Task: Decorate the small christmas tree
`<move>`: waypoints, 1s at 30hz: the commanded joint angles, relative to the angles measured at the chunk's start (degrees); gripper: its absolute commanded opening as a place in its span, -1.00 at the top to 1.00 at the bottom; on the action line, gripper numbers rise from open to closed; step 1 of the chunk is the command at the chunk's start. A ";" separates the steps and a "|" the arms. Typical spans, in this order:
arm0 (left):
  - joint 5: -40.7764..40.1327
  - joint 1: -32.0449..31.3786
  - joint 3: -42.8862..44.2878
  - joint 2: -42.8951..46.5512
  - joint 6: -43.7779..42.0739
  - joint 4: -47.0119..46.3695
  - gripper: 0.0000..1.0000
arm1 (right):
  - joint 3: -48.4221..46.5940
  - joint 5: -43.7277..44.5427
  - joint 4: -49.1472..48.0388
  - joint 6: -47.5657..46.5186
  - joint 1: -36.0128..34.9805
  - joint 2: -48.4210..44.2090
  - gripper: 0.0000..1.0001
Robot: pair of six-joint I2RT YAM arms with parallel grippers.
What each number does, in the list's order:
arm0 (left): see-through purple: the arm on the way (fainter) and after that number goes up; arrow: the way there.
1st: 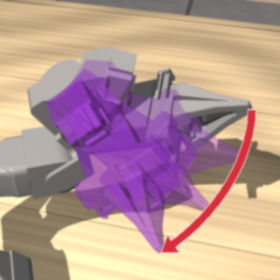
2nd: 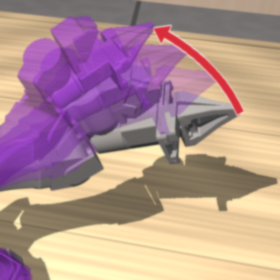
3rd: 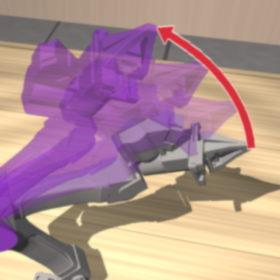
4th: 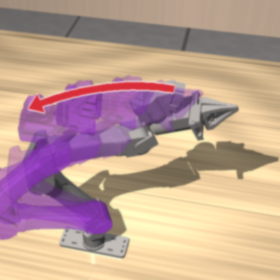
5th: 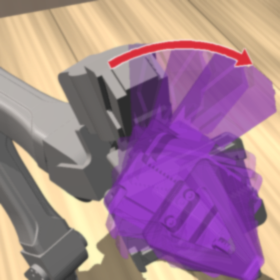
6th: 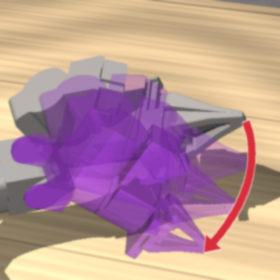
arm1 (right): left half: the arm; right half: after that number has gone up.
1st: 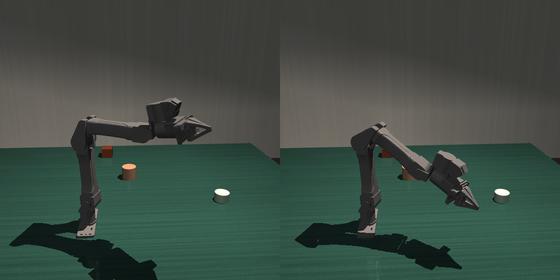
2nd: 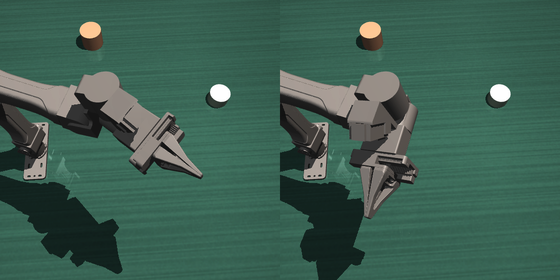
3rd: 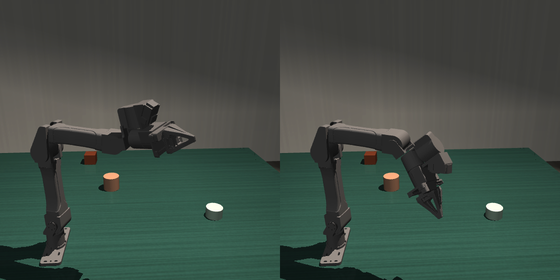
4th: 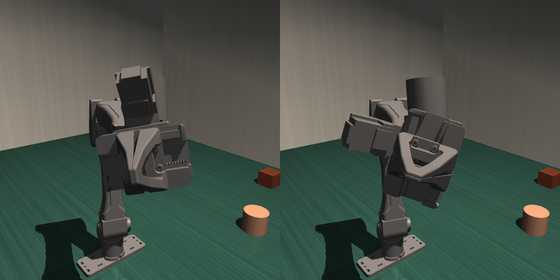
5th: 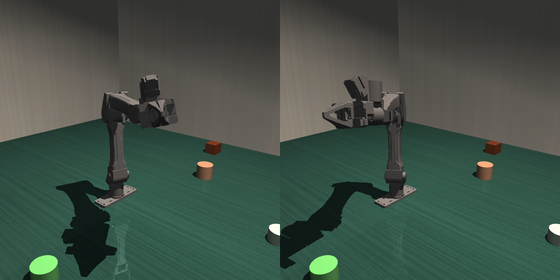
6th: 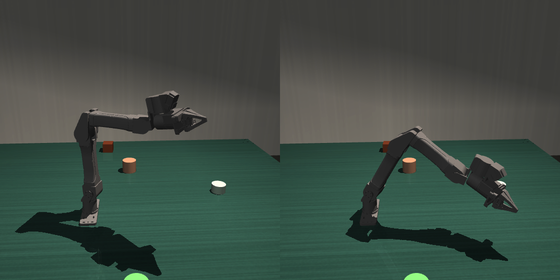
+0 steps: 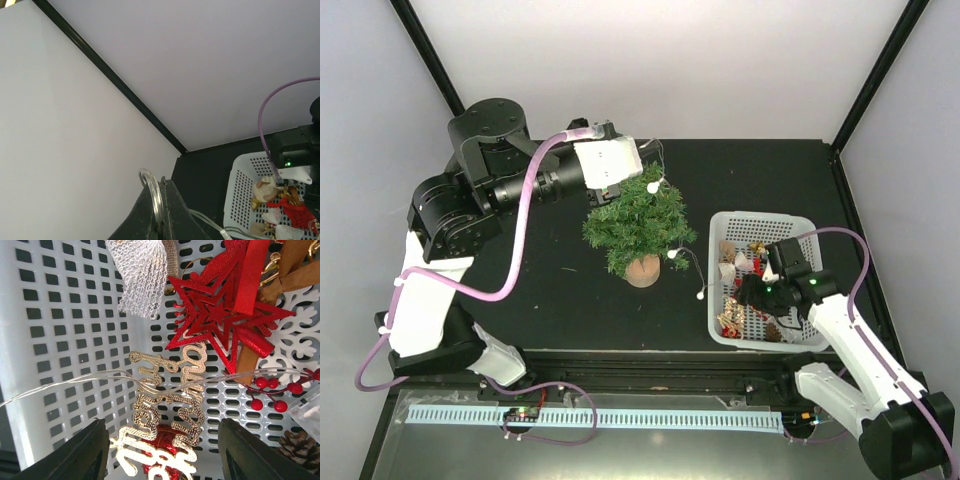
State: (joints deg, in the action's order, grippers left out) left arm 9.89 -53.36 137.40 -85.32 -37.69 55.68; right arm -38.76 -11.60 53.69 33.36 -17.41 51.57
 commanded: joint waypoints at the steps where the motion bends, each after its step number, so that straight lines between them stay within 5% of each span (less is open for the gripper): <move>1: 0.48 -0.34 -0.12 1.38 0.91 -0.75 0.97 | -0.99 3.08 -2.54 0.69 -1.90 1.51 -0.22; 14: 2.00 -0.31 -0.38 1.88 1.47 -0.60 0.97 | -2.48 12.21 -6.82 3.30 -6.94 7.12 -0.25; 30: 1.35 -0.16 -0.38 2.75 0.95 -0.25 0.96 | 1.37 13.19 -13.17 5.86 -12.56 10.58 -0.15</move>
State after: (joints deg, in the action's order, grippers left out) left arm 11.57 -53.36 136.66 -82.48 -37.23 55.72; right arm -39.13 -0.34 41.89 37.76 -29.04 62.94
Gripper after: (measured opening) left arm 0.026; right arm 0.587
